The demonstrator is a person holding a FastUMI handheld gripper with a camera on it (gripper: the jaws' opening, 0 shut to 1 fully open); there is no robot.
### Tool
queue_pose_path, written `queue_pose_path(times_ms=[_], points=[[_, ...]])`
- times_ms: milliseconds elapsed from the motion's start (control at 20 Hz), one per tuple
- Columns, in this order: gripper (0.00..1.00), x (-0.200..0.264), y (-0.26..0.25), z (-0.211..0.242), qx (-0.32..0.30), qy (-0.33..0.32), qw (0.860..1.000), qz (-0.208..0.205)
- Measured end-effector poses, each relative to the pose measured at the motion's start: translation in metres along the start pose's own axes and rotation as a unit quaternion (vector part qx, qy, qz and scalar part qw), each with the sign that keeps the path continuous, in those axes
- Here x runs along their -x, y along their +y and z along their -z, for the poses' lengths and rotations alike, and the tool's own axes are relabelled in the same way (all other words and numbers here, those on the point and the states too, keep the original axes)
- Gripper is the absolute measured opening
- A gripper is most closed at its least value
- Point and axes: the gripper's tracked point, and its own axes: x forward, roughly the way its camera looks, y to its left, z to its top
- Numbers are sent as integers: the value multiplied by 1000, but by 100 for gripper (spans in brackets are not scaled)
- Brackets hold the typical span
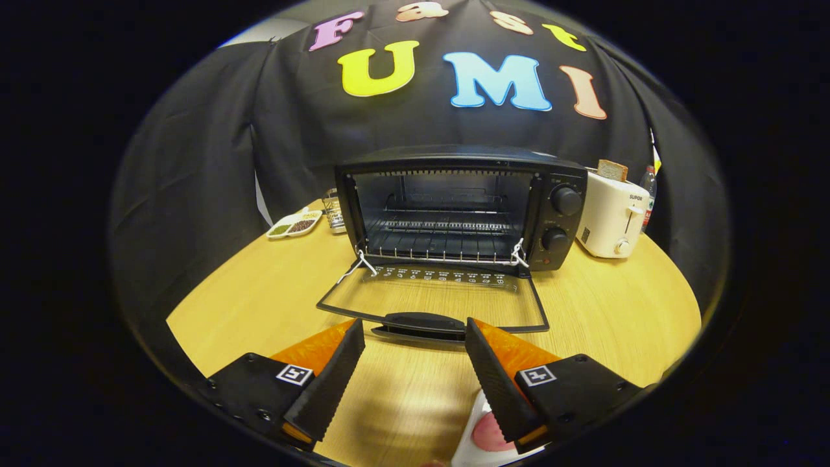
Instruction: Open the toaster oven, put the food inside, and close the toaster oven door.
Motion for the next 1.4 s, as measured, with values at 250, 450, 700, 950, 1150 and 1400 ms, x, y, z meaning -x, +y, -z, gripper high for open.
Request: queue_pose_path(times_ms=[250,450,700,950,1150,1400], points=[[97,35,-30,2,-36,33,999,-17],[99,52,-67,8,-67,69,995,-28],[99,65,-117,24,-109,132,984,-50],[97,75,-142,60,-143,210,965,-70],[97,78,-156,84,-134,253,956,-72],[97,80,-164,109,-124,289,947,-73]])
